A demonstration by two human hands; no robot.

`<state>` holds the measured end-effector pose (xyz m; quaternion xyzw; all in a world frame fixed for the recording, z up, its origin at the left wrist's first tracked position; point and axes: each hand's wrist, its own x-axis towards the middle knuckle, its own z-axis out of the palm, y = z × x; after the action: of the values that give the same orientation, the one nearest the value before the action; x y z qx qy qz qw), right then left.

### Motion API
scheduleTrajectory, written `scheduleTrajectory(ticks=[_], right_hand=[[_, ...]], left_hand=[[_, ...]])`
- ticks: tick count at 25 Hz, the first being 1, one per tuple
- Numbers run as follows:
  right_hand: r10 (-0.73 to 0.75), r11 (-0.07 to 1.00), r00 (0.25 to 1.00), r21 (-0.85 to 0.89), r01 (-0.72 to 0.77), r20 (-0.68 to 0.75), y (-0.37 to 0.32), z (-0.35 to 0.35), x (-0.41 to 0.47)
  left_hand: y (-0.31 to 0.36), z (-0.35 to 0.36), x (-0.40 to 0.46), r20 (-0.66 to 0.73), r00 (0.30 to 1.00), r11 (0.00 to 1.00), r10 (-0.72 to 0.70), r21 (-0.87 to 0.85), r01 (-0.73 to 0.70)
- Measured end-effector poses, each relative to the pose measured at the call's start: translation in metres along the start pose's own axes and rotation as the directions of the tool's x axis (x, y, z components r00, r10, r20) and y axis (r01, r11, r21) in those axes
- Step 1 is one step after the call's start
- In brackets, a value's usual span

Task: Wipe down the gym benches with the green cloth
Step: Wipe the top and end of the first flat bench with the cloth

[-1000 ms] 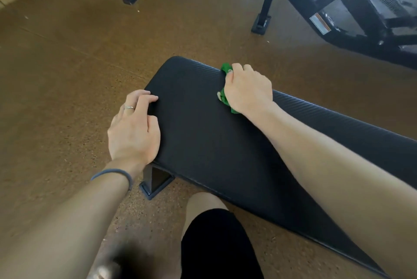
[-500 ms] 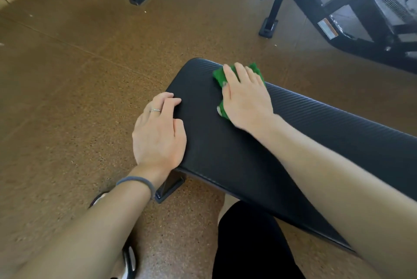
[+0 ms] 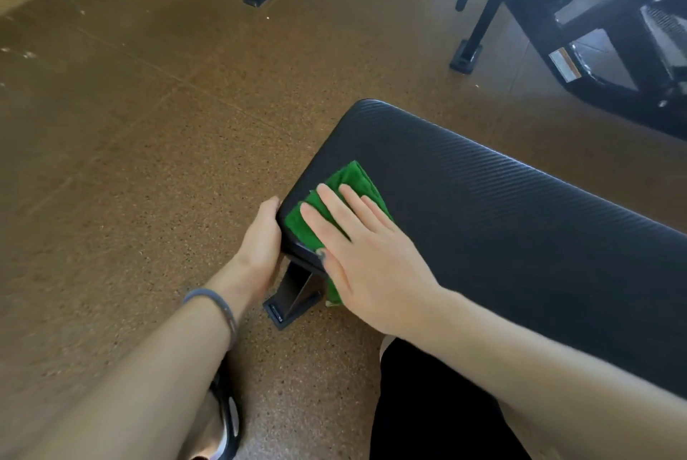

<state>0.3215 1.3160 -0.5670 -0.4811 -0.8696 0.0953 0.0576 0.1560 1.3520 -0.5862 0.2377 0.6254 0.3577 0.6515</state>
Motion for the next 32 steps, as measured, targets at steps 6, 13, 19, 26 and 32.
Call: scheduleTrajectory(ticks=[6,13,19,26,32], right_hand=[[0.121,0.992,0.990,-0.016,-0.123,-0.071,-0.010,0.003,0.090],[-0.209,0.962,0.978,-0.177,0.207,0.010,0.015,0.000,-0.023],[-0.226,0.950,0.973,-0.232,0.211,-0.041,-0.019,0.019,0.035],[-0.328,0.904,0.944,-0.283,0.321,0.025,0.017,0.011,-0.021],[-0.213,0.964,0.974,-0.177,0.197,-0.078,-0.010,0.024,0.025]], left_hand=[[0.002,-0.008,0.004,0.043,0.999,0.990,0.009,-0.138,-0.003],[-0.001,-0.017,0.007,0.146,0.983,0.983,-0.115,-0.128,0.134],[0.008,-0.030,0.006,0.085,0.990,0.974,-0.114,-0.189,0.128],[0.004,-0.023,0.005,0.136,0.978,0.980,-0.157,-0.101,0.171],[0.009,-0.023,0.005,0.059,0.993,0.966,-0.098,-0.233,0.109]])
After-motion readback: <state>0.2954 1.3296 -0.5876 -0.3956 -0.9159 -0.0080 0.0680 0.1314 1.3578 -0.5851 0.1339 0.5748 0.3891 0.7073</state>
